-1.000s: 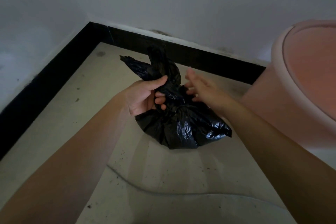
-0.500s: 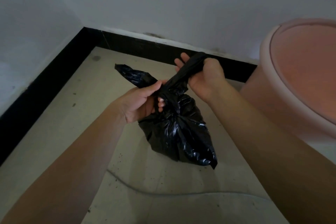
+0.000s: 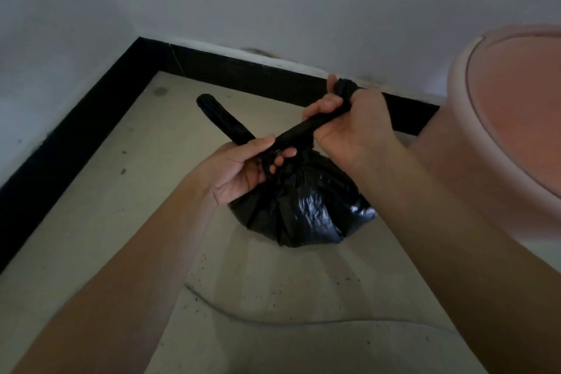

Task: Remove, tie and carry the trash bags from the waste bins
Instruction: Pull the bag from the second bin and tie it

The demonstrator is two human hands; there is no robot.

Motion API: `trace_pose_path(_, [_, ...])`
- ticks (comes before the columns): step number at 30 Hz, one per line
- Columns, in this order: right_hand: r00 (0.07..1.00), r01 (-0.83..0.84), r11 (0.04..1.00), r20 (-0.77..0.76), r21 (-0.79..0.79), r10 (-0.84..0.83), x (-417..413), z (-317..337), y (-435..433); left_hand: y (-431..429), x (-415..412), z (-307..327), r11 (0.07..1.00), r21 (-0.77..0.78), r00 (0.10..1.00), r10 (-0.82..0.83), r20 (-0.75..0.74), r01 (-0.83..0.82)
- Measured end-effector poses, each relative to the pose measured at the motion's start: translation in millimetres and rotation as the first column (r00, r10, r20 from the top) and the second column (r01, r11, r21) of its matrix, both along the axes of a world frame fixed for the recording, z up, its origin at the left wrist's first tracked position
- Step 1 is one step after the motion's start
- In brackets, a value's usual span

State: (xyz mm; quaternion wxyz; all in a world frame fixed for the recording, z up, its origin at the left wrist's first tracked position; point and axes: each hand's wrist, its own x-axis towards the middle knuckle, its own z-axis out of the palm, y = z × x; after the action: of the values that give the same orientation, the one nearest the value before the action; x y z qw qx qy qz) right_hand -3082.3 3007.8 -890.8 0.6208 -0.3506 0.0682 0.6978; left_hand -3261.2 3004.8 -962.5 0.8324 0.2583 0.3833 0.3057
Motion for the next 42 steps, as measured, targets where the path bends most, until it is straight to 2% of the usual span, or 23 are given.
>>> trace_pose_path(2, [0.999,-0.033,0.997,0.037,-0.07,0.036,-2,-7,-6,5,-4,-1,0.997,-0.011,0.997,0.076,-0.005,-0.076])
trace_pose_path(4, [0.98,-0.133,0.981,0.127,-0.143,0.151,-2,-19,-15,8,-7,-2,0.991,0.004,0.99,0.137,-0.024,-0.137])
trace_pose_path(7, [0.888,-0.3,0.933,0.301,-0.197,0.349,4,-35,-23,9,-8,-5,0.974,0.056,0.974,0.222,-0.041,-0.22])
trace_pose_path(9, [0.753,-0.448,0.868,0.433,-0.214,0.495,14,-36,-24,9,-9,-6,0.969,0.123,0.973,0.222,-0.065,-0.213])
trace_pose_path(11, [0.539,-0.608,0.758,0.578,-0.236,0.613,29,-32,-25,8,-11,-4,0.966,0.194,0.975,0.194,-0.105,-0.171])
trace_pose_path(13, [0.35,-0.721,0.643,0.666,-0.257,0.659,44,-24,-27,9,-12,-3,0.962,0.241,0.976,0.168,-0.141,-0.13])
trace_pose_path(14, [0.3,-0.744,0.615,0.691,-0.261,0.657,51,-19,-27,9,-12,-3,0.959,0.261,0.975,0.155,-0.161,-0.109])
trace_pose_path(16, [0.28,-0.746,0.619,0.728,-0.245,0.626,59,-9,-27,9,-11,-2,0.95,0.3,0.967,0.151,-0.206,-0.085])
trace_pose_path(19, [0.368,-0.657,0.741,0.798,-0.14,0.478,57,-3,-19,10,-11,-1,0.937,0.35,0.956,0.123,-0.267,-0.023])
trace_pose_path(20, [0.356,-0.606,0.787,0.848,-0.111,0.393,53,-6,-14,9,-12,2,0.934,0.359,0.958,0.097,-0.271,0.007])
trace_pose_path(21, [0.28,-0.573,0.813,0.909,-0.1,0.309,48,-8,-9,9,-11,5,0.93,0.364,0.963,0.061,-0.262,0.04])
trace_pose_path(22, [0.165,-0.582,0.806,0.955,-0.108,0.247,44,-13,-5,8,-10,7,0.926,0.37,0.969,0.019,-0.248,0.076])
trace_pose_path(23, [0.057,-0.629,0.764,0.972,-0.141,0.226,39,-20,-2,7,-9,9,0.921,0.374,0.971,-0.022,-0.237,0.112])
trace_pose_path(25, [-0.118,-0.755,0.591,0.946,-0.283,0.302,29,-36,1,6,-4,15,0.899,0.395,0.962,-0.089,-0.258,0.189])
trace_pose_path(26, [-0.195,-0.792,0.495,0.916,-0.358,0.35,25,-43,-1,5,-4,16,0.878,0.418,0.943,-0.1,-0.316,0.233])
trace_pose_path(27, [-0.265,-0.801,0.439,0.898,-0.408,0.352,23,-53,-1,5,-4,18,0.848,0.448,0.909,-0.089,-0.407,0.283])
trace_pose_path(29, [-0.361,-0.758,0.469,0.89,-0.454,0.28,22,-69,-3,3,-4,16,0.8,0.503,0.819,0.026,-0.573,0.326])
trace_pose_path(32, [-0.348,-0.696,0.577,0.903,-0.429,0.252,25,-83,-6,0,-1,4,0.777,0.582,0.678,0.296,-0.673,0.239])
trace_pose_path(34, [-0.295,-0.688,0.606,0.917,-0.4,0.27,25,-90,-11,-1,5,-6,0.715,0.655,0.527,0.47,-0.708,0.243])
trace_pose_path(36, [-0.215,-0.69,0.636,0.937,-0.346,0.277,22,-95,-17,-3,10,-12,0.65,0.727,0.442,0.597,-0.669,0.223])
trace_pose_path(39, [-0.103,-0.676,0.69,0.961,-0.257,0.258,22,-98,-23,-5,10,-19,0.547,0.811,0.405,0.706,-0.581,0.209])
trace_pose_path(40, [-0.096,-0.687,0.685,0.965,-0.242,0.245,22,-97,-23,-6,10,-21,0.542,0.818,0.403,0.716,-0.57,0.194])
trace_pose_path(42, [-0.174,-0.729,0.64,0.969,-0.245,0.174,24,-93,-24,-8,9,-25,0.57,0.812,0.438,0.702,-0.561,0.125])
